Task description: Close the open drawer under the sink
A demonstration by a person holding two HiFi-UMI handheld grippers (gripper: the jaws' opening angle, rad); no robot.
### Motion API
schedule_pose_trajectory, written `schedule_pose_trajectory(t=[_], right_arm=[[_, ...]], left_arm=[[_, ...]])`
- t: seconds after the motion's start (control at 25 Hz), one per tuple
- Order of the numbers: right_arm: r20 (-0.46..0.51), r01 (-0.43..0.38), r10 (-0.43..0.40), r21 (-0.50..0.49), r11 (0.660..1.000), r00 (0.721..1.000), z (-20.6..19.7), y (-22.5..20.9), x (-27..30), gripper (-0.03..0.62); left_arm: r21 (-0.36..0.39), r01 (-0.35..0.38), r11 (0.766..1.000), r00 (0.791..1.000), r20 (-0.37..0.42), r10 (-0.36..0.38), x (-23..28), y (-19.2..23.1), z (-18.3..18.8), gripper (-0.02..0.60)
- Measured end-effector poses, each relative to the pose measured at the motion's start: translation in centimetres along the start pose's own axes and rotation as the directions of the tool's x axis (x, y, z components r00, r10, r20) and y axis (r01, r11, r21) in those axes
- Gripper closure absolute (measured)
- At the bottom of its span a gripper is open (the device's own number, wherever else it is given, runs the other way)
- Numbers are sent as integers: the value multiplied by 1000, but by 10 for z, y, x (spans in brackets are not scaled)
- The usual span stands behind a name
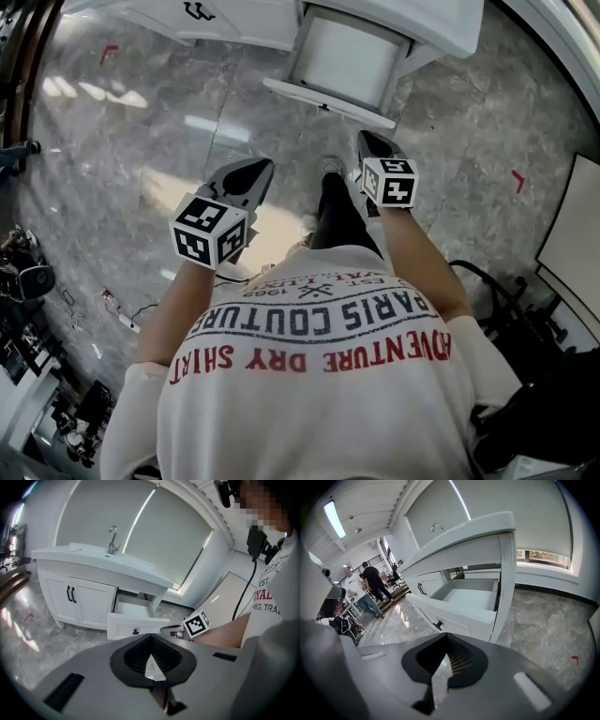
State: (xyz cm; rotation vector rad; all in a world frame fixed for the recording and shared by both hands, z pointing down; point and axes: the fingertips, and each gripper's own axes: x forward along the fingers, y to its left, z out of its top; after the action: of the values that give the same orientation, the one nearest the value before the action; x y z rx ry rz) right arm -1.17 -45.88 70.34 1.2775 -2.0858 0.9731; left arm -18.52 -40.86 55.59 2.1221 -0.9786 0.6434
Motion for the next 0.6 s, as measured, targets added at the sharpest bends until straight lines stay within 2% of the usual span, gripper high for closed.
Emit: schedule_pose_trajectory(t=[0.6], right_arm=[[-24, 32, -32, 9, 999, 999, 7, -5, 31, 595]], left_arm=[[-70, -33, 997, 999, 4, 34, 1, 24, -7, 581]])
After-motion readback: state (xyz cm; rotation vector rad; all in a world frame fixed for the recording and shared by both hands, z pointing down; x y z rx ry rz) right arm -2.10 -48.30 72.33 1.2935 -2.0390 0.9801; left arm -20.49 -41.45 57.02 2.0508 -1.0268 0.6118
